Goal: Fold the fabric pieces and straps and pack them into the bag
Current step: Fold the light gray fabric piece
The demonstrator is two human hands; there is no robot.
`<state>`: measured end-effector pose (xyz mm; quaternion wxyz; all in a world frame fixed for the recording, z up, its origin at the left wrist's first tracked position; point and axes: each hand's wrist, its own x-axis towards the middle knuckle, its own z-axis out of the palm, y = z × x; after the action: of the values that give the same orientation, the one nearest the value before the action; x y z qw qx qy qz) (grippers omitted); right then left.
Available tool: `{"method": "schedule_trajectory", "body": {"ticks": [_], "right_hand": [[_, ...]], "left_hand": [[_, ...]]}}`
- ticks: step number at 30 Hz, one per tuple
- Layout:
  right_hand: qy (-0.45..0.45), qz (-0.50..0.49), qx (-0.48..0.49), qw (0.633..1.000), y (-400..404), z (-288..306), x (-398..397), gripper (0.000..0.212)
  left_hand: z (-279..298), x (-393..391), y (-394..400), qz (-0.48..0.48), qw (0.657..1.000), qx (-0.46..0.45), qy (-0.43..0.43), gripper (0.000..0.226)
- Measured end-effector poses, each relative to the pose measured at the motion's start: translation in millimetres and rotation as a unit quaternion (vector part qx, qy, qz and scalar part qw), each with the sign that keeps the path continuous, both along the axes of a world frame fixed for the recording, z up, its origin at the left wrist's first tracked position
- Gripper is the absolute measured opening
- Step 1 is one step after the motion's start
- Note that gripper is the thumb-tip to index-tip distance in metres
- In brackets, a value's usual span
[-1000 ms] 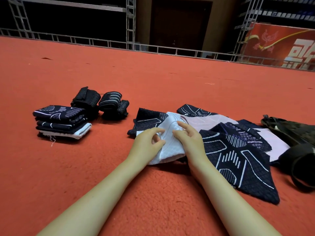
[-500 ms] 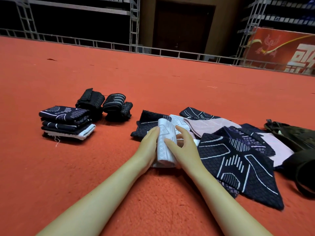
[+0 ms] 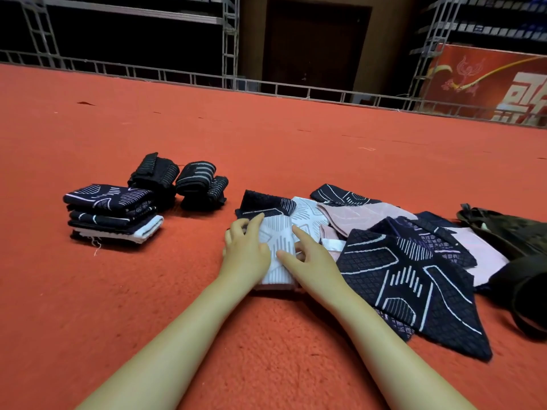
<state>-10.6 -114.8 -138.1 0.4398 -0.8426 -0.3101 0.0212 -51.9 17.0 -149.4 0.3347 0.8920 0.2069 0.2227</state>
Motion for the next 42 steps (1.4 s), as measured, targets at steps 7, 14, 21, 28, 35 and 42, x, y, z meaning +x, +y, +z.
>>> {"method": "schedule_trajectory", "body": {"ticks": [7,14,21,28,35,42], "right_hand": [[-0.007,0.004,0.041,0.999,0,-4,-3,0.061],[-0.115,0.069,0.059,0.989,-9,4,5,0.050],[-0.193,0.040,-0.015,0.980,-10,-3,8,0.051],[-0.057,-0.060,-0.014,0.996,-17,-5,8,0.061],[0.075,-0.029,0.125,0.989,-16,-12,-20,0.046],[0.116,0.031,0.170,0.978,39,10,-52,0.046]], "left_hand": [[10,-1,18,-0.101,0.963,-0.229,-0.104,0.047],[22,-7,22,-0.155,0.924,-0.301,-0.176,0.034],[8,0,24,-0.152,0.964,-0.166,-0.138,0.013],[-5,4,28,-0.107,0.978,-0.118,-0.134,0.008],[4,-26,26,-0.005,0.932,-0.270,-0.243,0.004],[40,-76,83,-0.056,0.975,-0.183,-0.110,0.028]]}}
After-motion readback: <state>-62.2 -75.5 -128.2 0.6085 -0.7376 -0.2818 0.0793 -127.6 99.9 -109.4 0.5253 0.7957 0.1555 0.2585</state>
